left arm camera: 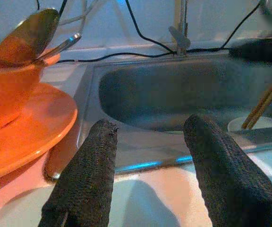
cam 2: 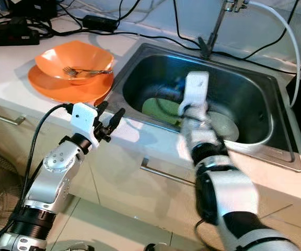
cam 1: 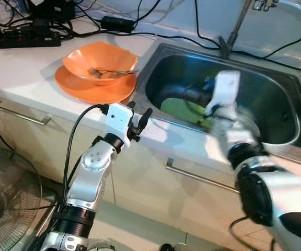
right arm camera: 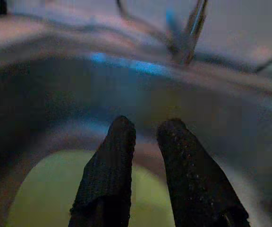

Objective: Kitchen organization

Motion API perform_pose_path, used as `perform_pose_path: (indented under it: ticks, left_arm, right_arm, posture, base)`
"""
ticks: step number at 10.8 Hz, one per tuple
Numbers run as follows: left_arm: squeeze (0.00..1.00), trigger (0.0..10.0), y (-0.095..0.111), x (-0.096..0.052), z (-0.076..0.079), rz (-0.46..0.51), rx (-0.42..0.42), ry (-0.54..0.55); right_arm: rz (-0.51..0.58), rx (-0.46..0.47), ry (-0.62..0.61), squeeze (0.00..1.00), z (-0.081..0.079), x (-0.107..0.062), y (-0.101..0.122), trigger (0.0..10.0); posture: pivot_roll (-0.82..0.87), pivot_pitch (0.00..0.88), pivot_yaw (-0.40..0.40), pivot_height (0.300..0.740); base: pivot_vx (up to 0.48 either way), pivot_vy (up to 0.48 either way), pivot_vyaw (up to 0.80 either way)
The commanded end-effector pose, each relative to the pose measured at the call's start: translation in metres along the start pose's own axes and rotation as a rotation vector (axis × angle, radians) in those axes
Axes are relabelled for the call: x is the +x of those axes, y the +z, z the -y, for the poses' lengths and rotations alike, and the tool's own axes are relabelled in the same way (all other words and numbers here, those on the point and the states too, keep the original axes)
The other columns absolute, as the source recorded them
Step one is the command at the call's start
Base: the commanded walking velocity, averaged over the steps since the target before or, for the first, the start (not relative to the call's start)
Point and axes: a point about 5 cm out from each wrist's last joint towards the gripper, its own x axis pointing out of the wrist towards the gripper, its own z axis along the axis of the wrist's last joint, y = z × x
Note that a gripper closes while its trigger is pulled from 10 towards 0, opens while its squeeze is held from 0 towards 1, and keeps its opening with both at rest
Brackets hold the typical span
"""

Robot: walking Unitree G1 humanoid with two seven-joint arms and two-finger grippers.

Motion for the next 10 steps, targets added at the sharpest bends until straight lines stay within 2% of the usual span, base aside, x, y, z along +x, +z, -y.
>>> perform_pose_path:
  ticks: [1, 3, 4, 5, 6, 7, 9, 10]
  left_arm:
    - [0.00, 10.0, 0.000, 0.000, 0.008, -0.009, -0.018, -0.048]
    - [0.00, 10.0, -0.002, 0.000, 0.010, -0.017, -0.019, -0.070]
    - [0.00, 10.0, -0.004, -0.001, 0.018, -0.032, -0.006, -0.130]
    - [0.00, 10.0, -0.004, -0.001, 0.019, -0.035, -0.008, -0.135]
    - [0.00, 10.0, -0.004, -0.001, 0.017, -0.037, -0.006, -0.126]
    - [0.00, 10.0, -0.004, -0.001, 0.017, -0.036, -0.004, -0.118]
    - [0.00, 10.0, -0.004, -0.001, 0.014, -0.033, -0.002, -0.098]
    - [0.00, 10.0, -0.004, -0.003, 0.011, -0.032, 0.001, -0.074]
  right_arm:
    - [0.091, -0.018, -0.027, 0.00, 0.009, 0.006, 0.023, 10.0]
    - [0.113, -0.016, -0.038, 0.00, 0.014, 0.007, 0.030, 10.0]
    - [0.146, -0.014, -0.046, 0.00, 0.015, 0.008, 0.037, 10.0]
    - [0.186, -0.008, -0.046, 0.00, 0.016, 0.008, 0.044, 10.0]
    - [0.282, -0.033, -0.046, 0.00, 0.017, 0.007, 0.060, 10.0]
    - [0.324, -0.029, -0.047, 0.00, 0.017, 0.005, 0.064, 10.0]
    - [0.389, 0.000, -0.048, 0.00, 0.017, -0.006, 0.064, 10.0]
    - [0.434, 0.001, -0.020, 0.00, 0.011, -0.025, 0.051, 10.0]
  posture:
    - [0.04, 0.059, -0.105, 0.740]
    - [0.02, 0.064, -0.104, 0.740]
    - [0.02, 0.064, -0.104, 0.740]
    - [0.02, 0.064, -0.104, 0.740]
    - [0.02, 0.069, -0.102, 0.740]
    - [0.02, 0.071, -0.102, 0.740]
    - [0.01, 0.075, -0.103, 0.740]
    - [0.00, 0.083, -0.101, 0.740]
  base:
    - [0.000, 0.000, 0.00]
    - [0.000, 0.000, 0.00]
    - [0.000, 0.000, 0.00]
    - [0.000, 0.000, 0.00]
    - [0.000, 0.000, 0.00]
    - [0.000, 0.000, 0.00]
    - [0.000, 0.000, 0.00]
    - [0.000, 0.000, 0.00]
